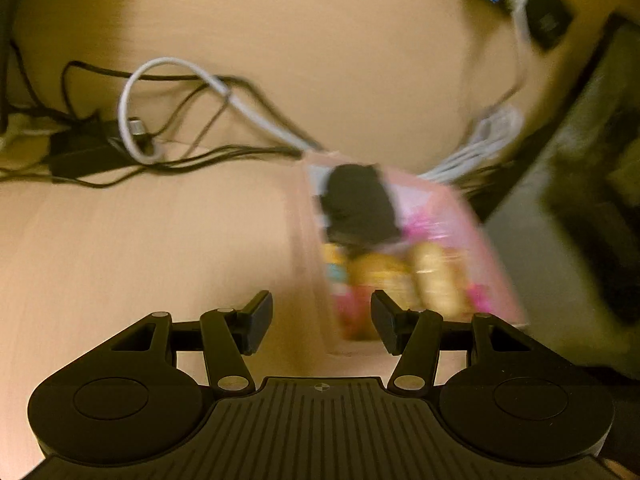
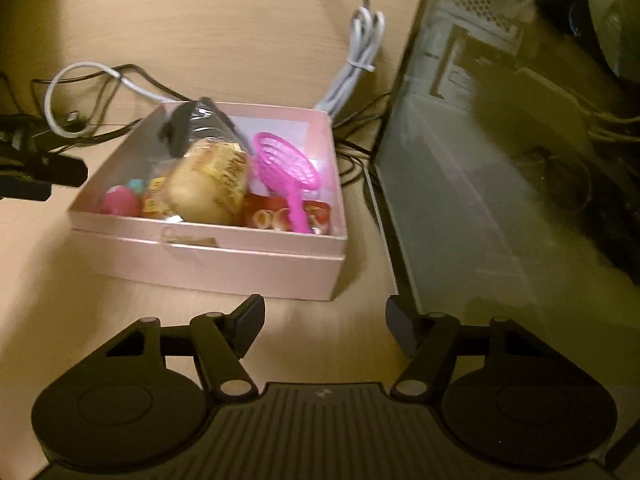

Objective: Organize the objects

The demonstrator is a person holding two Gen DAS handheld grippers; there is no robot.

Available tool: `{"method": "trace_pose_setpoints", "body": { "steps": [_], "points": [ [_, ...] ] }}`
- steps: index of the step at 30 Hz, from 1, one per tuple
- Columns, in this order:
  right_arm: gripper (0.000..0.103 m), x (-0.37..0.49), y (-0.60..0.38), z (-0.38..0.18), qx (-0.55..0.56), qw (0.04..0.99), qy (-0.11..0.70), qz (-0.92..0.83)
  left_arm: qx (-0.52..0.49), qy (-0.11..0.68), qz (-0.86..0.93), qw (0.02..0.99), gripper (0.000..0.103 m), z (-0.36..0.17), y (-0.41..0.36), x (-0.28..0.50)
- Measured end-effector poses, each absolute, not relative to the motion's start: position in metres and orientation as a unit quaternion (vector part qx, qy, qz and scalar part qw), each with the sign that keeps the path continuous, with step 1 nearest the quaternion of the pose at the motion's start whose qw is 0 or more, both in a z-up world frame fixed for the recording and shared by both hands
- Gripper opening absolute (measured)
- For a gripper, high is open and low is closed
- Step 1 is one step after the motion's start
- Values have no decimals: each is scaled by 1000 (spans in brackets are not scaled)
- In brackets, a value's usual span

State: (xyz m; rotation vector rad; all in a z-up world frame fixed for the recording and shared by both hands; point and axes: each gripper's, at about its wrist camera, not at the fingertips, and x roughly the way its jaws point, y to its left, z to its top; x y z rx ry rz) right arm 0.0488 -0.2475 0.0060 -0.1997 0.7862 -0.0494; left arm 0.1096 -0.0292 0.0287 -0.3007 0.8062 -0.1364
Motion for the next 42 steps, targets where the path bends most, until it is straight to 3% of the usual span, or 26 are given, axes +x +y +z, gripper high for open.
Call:
{"method": "trace_pose_setpoints", "body": {
  "steps": [4, 9, 13, 20, 27, 31, 33, 42],
  "points": [
    [66, 58, -246, 0, -97, 919, 382, -29, -119, 408, -35, 905, 80, 20, -24, 115],
    [67, 67, -233, 2, -63, 918, 391, 1, -102, 391, -6, 915, 85, 22, 4, 94],
    [67, 75, -200, 3, -59, 919, 389, 38, -135, 395, 26, 908, 98, 16, 47, 99],
    [67, 95, -158, 4, -67, 917, 389, 60, -165, 391, 5, 906, 103, 9, 95, 119],
    [67, 92, -149, -1, -71, 919, 387, 36, -140, 371, 0, 918, 101, 14, 91, 111],
    [84, 74, -154, 4, -53, 924, 379, 11, -123, 307, 20, 944, 101, 35, 98, 82],
    [86, 60, -156, 3, -41, 923, 383, 0, -121, 290, 10, 949, 101, 41, 98, 66],
    [99, -15, -162, -22, -7, 910, 414, -29, -78, 347, -60, 933, 101, 3, 63, -12]
  ]
}}
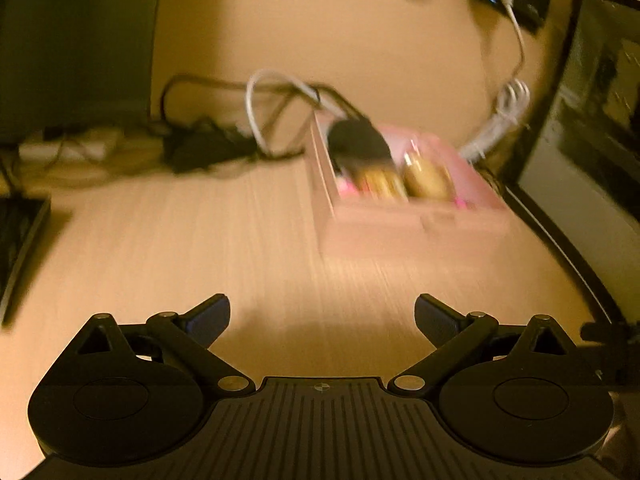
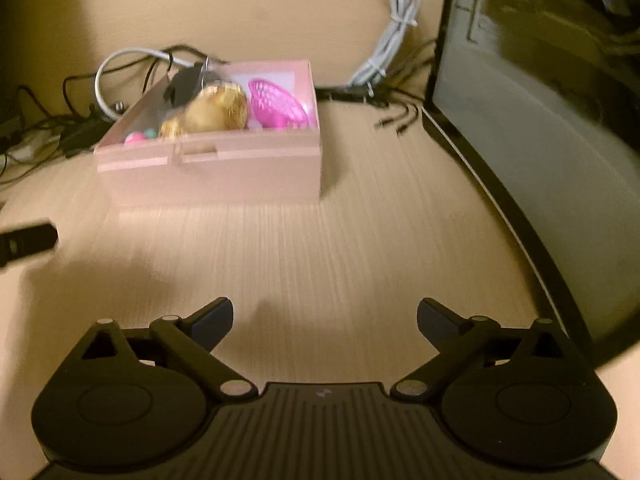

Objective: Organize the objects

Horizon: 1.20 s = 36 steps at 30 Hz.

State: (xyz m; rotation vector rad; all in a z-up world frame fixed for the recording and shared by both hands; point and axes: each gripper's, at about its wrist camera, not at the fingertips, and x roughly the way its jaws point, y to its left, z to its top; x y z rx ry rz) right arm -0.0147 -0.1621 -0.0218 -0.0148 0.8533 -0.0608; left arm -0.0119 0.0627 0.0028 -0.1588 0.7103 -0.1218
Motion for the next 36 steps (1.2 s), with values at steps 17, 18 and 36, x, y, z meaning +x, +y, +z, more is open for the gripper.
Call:
{"method": "trace_pose_setpoints", "body": {
  "steps": [17, 18, 36],
  "points": [
    [103, -9, -192, -54, 4, 927, 376, -7, -48, 349, 27, 935, 101, -38, 7, -32],
    [103, -9, -192, -56, 3, 931, 365, -7, -35, 347, 25, 937, 101, -40, 2, -30],
    [103, -4, -191, -60, -11, 940, 340, 32, -4, 339, 30, 940, 103, -46, -4, -12]
  ]
}}
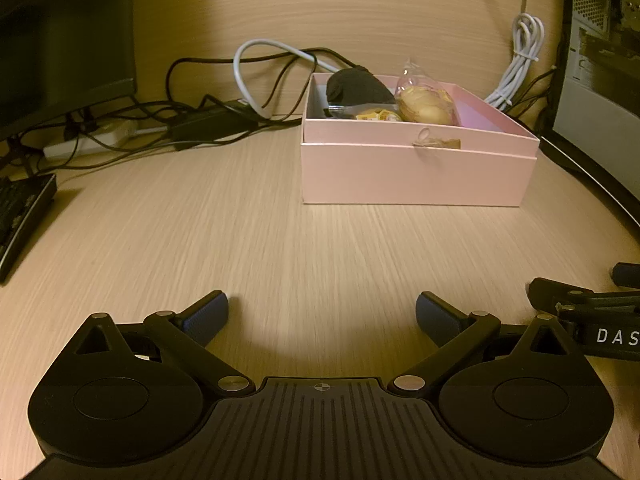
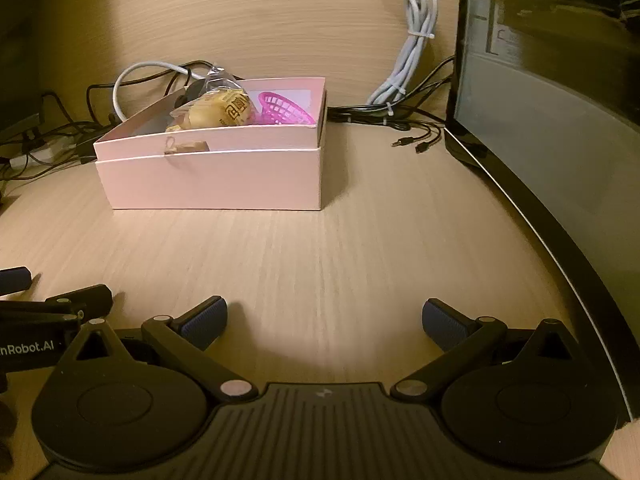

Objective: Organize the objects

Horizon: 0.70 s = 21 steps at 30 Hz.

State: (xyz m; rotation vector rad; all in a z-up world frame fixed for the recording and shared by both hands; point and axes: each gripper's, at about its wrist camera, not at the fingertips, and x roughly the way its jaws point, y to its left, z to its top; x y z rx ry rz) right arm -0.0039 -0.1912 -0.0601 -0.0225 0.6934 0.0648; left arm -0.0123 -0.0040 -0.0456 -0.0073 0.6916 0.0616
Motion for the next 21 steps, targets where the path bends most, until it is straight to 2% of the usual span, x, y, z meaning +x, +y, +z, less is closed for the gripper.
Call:
{"method": "trace_pose_setpoints", "body": {
  "steps": [21],
  "points": [
    [103, -3, -189, -61, -11, 940, 340, 33, -5, 339, 33, 940, 103, -46, -4, -10]
  ]
}}
